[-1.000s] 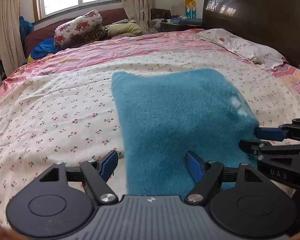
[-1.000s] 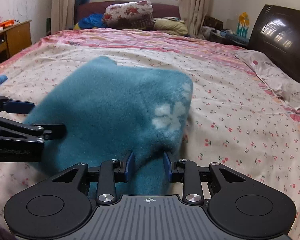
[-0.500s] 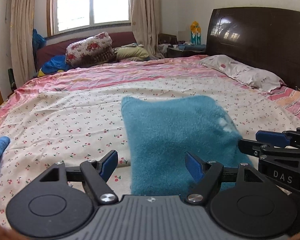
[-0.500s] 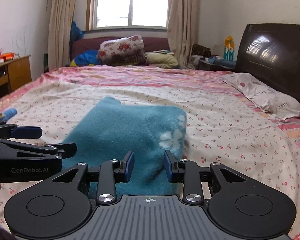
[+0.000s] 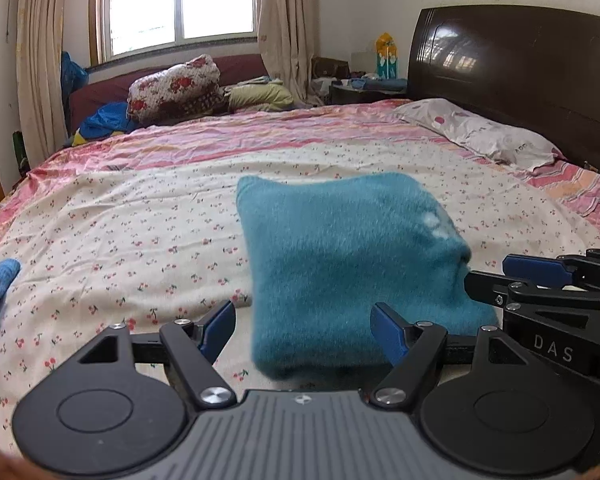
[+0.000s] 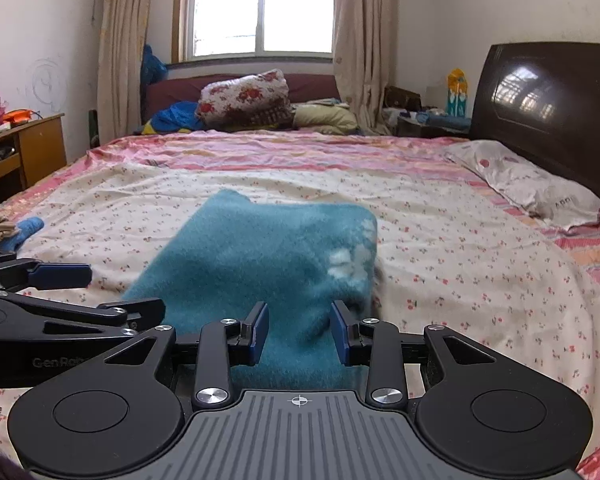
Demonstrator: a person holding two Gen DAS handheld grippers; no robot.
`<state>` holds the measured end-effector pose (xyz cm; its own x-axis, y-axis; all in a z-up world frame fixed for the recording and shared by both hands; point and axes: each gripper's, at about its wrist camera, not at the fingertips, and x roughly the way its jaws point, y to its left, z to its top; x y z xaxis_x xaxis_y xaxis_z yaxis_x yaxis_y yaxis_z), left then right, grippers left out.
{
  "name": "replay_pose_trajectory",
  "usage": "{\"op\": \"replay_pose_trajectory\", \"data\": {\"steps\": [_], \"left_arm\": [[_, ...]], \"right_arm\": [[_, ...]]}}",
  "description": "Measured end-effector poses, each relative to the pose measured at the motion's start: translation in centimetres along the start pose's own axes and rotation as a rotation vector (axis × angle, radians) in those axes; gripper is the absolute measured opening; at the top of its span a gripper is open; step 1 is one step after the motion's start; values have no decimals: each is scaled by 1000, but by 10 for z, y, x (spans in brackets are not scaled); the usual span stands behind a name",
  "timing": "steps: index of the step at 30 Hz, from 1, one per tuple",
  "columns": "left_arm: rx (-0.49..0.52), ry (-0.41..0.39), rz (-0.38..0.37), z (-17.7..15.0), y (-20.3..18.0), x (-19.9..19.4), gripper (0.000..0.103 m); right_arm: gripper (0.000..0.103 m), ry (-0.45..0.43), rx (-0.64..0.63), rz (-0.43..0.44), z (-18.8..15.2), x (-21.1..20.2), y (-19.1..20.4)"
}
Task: Fold small clothes
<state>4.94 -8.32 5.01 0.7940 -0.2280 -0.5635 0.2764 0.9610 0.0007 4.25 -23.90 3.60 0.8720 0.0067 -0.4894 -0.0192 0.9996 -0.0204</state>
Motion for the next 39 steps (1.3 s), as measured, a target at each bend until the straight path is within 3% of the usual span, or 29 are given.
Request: {"op": "replay_pose_trajectory", "data": {"steps": [13,39], "left_arm": [[-18,52,3,-13,3,2,82],[-42,83,11,-14,1,5,88]], "right_arm": [[34,49,7,4,-14,3,5],[35,106,20,4,-18,6,9]]}}
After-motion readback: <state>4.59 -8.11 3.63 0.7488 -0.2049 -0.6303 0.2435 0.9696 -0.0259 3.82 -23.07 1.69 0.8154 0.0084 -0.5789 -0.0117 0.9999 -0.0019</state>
